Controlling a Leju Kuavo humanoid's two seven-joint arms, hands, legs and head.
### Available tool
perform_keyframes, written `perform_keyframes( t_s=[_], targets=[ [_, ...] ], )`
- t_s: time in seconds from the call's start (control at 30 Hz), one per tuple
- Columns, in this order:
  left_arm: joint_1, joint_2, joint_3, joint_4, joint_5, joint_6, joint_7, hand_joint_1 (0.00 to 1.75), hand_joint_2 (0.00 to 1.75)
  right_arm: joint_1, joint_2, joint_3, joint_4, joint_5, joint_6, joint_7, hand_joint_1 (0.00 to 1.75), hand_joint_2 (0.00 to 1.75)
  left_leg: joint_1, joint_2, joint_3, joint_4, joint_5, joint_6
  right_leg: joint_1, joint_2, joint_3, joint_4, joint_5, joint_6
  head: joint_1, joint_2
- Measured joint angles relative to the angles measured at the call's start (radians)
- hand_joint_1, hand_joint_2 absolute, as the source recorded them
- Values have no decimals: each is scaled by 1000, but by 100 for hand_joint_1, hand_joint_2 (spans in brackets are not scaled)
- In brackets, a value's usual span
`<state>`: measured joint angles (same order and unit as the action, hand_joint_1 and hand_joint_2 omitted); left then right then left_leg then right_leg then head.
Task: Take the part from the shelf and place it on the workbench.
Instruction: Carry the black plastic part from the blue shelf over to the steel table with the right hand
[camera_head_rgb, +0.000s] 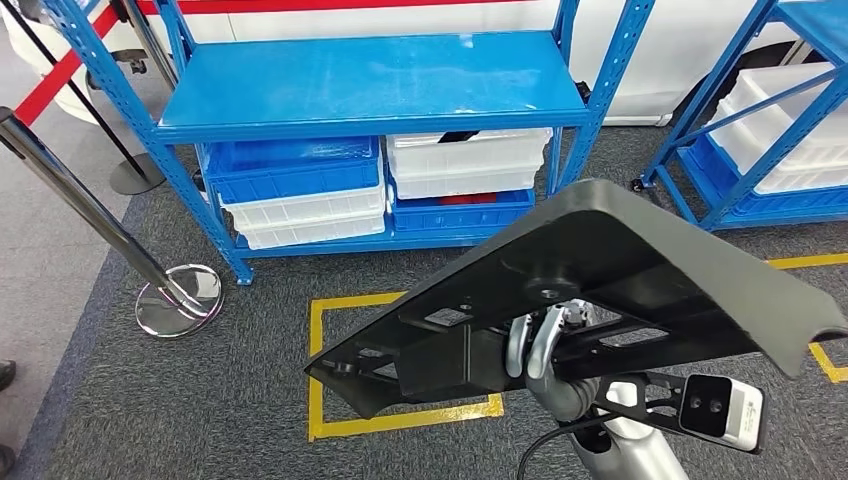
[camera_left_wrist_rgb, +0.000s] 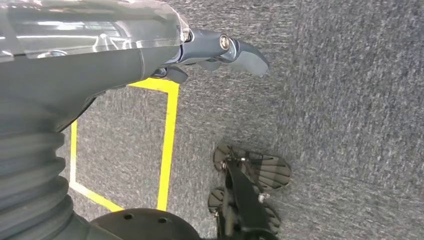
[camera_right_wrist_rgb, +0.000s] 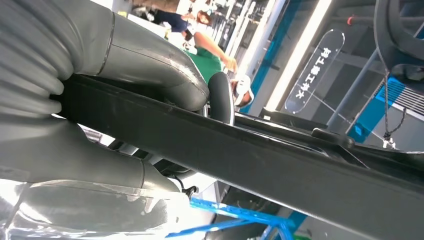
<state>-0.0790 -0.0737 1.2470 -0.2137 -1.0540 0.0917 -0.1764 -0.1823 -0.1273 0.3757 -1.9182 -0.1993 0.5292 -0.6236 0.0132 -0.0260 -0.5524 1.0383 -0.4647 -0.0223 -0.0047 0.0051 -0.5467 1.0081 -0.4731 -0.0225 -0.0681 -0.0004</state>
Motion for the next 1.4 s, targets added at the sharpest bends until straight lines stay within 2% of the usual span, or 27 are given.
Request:
perform_keyframes(
  t_s=[0.07,0.13,0.17,0.23,0.3,0.33,0.37,0.4,0.47,0.53,0.6,0.67,0.73,0.8,0.83,0.87,0.9,0.93,1.0,1.07,1.13,1.17,1.23,1.27,1.33,1.37,1.4],
  targets=[
    [3,2,0,0,0,3,4,0,175,12,6,-11,-11,8,6,0,171,175,-3,-9,16,-29,-3,8,-1,11,-8,2,6,13,0,0],
    [5,4,0,0,0,6,9,0,175,30,10,-20,-24,32,8,0,171,175,-2,6,13,-39,3,19,0,19,-13,5,6,24,0,0],
    [4,4,0,0,0,7,10,0,175,40,13,-24,-34,48,7,0,171,175,1,13,12,-43,7,26,0,18,-21,20,-6,29,0,0],
    [4,5,0,0,0,9,13,0,175,65,21,-27,-55,90,-4,0,171,175,2,29,7,-48,13,37,-2,10,-63,113,-66,37,0,0],
    [6,6,1,-1,-1,9,15,0,175,93,32,-23,-77,146,-35,0,171,175,0,44,0,-47,16,41,-4,6,-124,250,-128,43,0,0],
    [6,6,1,-1,-3,10,15,0,175,103,36,-19,-87,175,-59,0,171,175,0,52,-3,-46,17,41,-6,5,-140,288,-136,45,0,0],
    [6,6,1,-1,-6,10,14,0,175,110,37,-11,-97,201,-88,0,171,175,-1,61,-5,-44,17,42,-7,2,-135,285,-123,46,0,0],
    [6,6,1,0,-11,11,12,0,175,112,36,-2,-106,221,-119,0,171,175,-1,70,-6,-42,17,41,-8,-5,-109,240,-94,46,0,0],
    [5,6,1,0,-22,15,4,0,175,112,32,16,-122,244,-172,0,171,175,-4,85,-6,-37,16,36,-5,-47,-30,93,-34,42,0,0],
    [5,6,0,0,-31,17,-9,0,175,110,22,30,-135,250,-207,0,171,175,-9,99,-6,-33,16,27,2,-76,8,10,-13,29,0,0],
    [4,7,0,0,-35,18,-22,0,175,112,7,41,-143,246,-229,0,171,175,-11,116,-5,-34,17,16,5,-62,2,3,-10,16,0,0],
    [3,8,-1,0,-33,25,-30,0,175,112,-5,50,-148,235,-233,0,171,175,-8,108,-11,-17,1,6,1,-43,-2,-1,0,3,0,0],
    [3,9,-1,0,-27,38,-36,0,175,107,-9,59,-149,219,-225,0,171,175,-3,68,-46,69,-58,-2,-2,-24,-7,-4,9,-10,0,0],
    [5,9,0,0,-19,49,-41,0,175,101,-11,65,-144,204,-212,0,171,175,-2,41,-104,209,-126,-5,0,-2,-15,-3,15,-15,0,0],
    [5,10,0,0,-16,52,-43,0,175,99,-11,66,-141,198,-205,0,171,175,-2,38,-123,255,-139,-5,1,10,-18,-2,17,-15,0,0],
    [5,10,0,0,-14,54,-45,0,175,96,-12,67,-137,192,-199,0,171,175,-2,35,-126,267,-133,-4,2,22,-19,-1,19,-14,0,0],
    [5,11,0,0,-13,56,-46,0,175,93,-12,67,-132,187,-192,0,171,175,-2,33,-109,235,-108,-2,2,34,-20,1,20,-13,0,0],
    [4,11,0,0,-13,56,-49,0,175,88,-12,67,-128,182,-186,0,171,175,-2,25,-75,169,-71,2,2,46,-20,3,21,-12,0,0],
    [3,14,0,0,-16,56,-58,0,175,78,-13,67,-122,176,-172,0,171,175,0,-21,-9,31,-20,9,1,68,-26,10,22,-6,0,0],
    [4,15,0,0,-23,54,-71,0,175,72,-13,64,-117,174,-159,0,171,175,-1,-51,13,-24,-11,14,-3,88,-39,14,28,7,0,0],
    [3,16,0,0,-31,50,-84,0,175,70,-13,52,-115,170,-149,0,171,175,-2,-34,10,-29,-4,22,-5,106,-48,12,35,23,0,0],
    [2,17,0,0,-33,48,-88,0,175,69,-14,44,-114,167,-147,0,171,175,0,-23,10,-34,0,28,-4,98,-52,17,32,29,0,0],
    [-1,17,-1,-1,-35,46,-93,0,175,63,-14,31,-113,164,-144,0,171,175,4,2,8,-43,9,40,-1,51,-80,75,-9,39,0,0],
    [-1,17,-1,-1,-35,46,-94,0,175,61,-15,27,-111,163,-144,0,171,175,3,15,6,-44,11,42,-2,24,-106,134,-42,43,0,0],
    [1,18,0,-1,-35,46,-95,0,175,59,-15,21,-106,162,-143,0,171,175,0,41,1,-43,12,44,-7,4,-156,250,-92,51,0,0],
    [2,19,0,-1,-35,46,-95,0,175,59,-15,19,-103,162,-143,0,171,175,-1,55,0,-42,12,44,-9,1,-162,272,-94,53,0,0],
    [2,19,0,-1,-35,46,-95,0,175,59,-16,17,-100,162,-144,0,171,175,-1,67,-1,-41,12,44,-10,-3,-149,254,-77,54,0,0]
  ],
)
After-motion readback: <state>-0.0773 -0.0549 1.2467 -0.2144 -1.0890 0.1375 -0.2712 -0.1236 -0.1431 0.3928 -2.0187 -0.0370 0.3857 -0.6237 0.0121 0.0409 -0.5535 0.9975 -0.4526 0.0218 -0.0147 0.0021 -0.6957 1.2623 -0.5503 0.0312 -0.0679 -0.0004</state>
